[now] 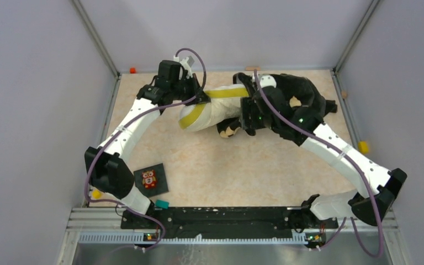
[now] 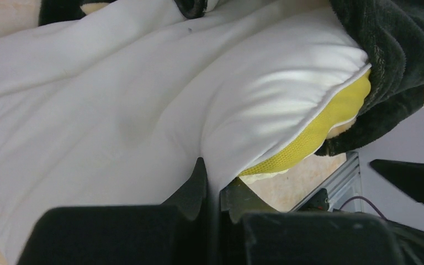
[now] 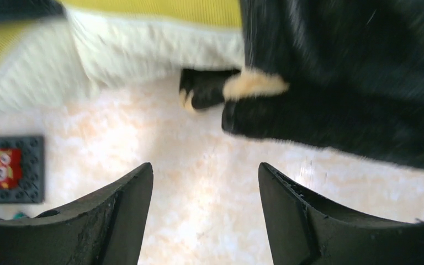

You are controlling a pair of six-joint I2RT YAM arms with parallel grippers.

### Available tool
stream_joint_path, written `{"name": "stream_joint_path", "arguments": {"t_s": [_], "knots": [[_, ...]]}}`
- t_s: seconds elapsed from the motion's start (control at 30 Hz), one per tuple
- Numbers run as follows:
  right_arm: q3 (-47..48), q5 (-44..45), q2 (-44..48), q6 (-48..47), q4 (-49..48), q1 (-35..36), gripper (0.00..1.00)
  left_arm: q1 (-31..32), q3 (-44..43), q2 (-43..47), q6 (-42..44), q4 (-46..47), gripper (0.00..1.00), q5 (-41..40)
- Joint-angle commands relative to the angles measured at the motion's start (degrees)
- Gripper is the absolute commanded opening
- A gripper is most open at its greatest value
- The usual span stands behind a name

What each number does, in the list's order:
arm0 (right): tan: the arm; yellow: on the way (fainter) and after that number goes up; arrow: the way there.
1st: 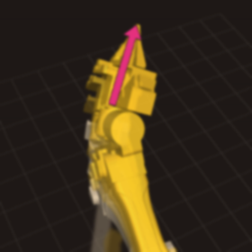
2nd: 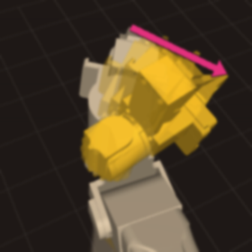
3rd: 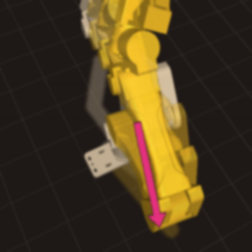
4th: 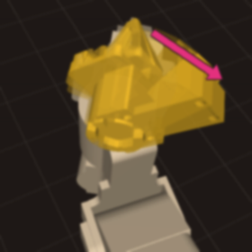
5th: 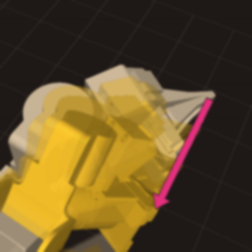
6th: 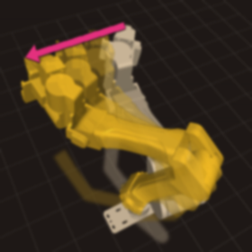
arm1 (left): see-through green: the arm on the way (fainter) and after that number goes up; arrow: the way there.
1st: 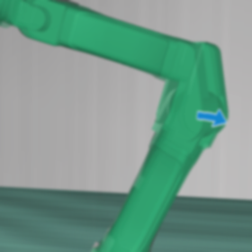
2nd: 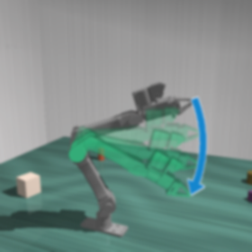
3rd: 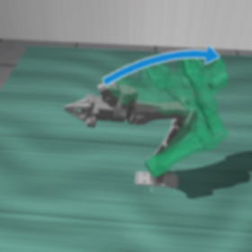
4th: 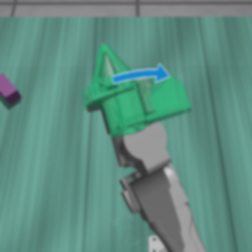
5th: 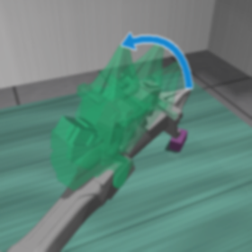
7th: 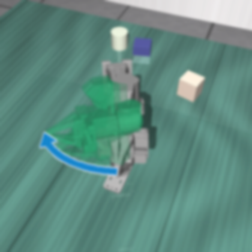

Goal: Put the pillow into the pillowcase

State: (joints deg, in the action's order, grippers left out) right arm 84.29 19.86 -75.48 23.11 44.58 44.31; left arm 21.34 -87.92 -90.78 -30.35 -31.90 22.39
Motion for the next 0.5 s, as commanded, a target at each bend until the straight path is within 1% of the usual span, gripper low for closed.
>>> {"name": "stream_joint_path", "arguments": {"t_s": [0.0,0.07,0.13,0.27,0.3,0.4,0.43,0.47], "knots": [[-9.44,4.81,3.46,5.4,-2.55,1.37,0.7,-0.36,-0.47,-0.57,-3.9,5.09,0.0,1.76],[-14.92,6.8,3.91,4.04,-9.32,1.41,0.74,-0.4,-0.6,-0.75,-4.0,5.02,0.0,1.99],[-18.32,8.42,2.48,1.87,-16.32,1.4,0.76,-0.35,-0.63,-0.86,-4.15,4.96,0.0,2.12],[-17.96,13.05,-3.31,-0.77,-26.07,1.01,0.76,-0.39,-1.22,-0.76,-3.87,4.1,0.0,1.34],[-16.76,14.3,-4.99,-1.02,-26.75,0.78,0.75,-0.49,-1.31,-0.72,-3.71,3.86,0.0,1.14],[-11.11,18.84,-8.61,-0.88,-24.11,0.15,0.67,-0.72,-1.16,-0.5,-3.09,3.14,0.0,0.53],[-9.95,18.96,-9.03,-1.35,-23.61,-0.33,0.63,-0.81,-1.1,-0.53,-2.8,3.0,0.0,0.4],[-8.89,18.54,-9.16,-1.71,-22.97,-0.56,0.52,-0.81,-1.03,-0.49,-2.58,2.93,0.0,0.43]]}}
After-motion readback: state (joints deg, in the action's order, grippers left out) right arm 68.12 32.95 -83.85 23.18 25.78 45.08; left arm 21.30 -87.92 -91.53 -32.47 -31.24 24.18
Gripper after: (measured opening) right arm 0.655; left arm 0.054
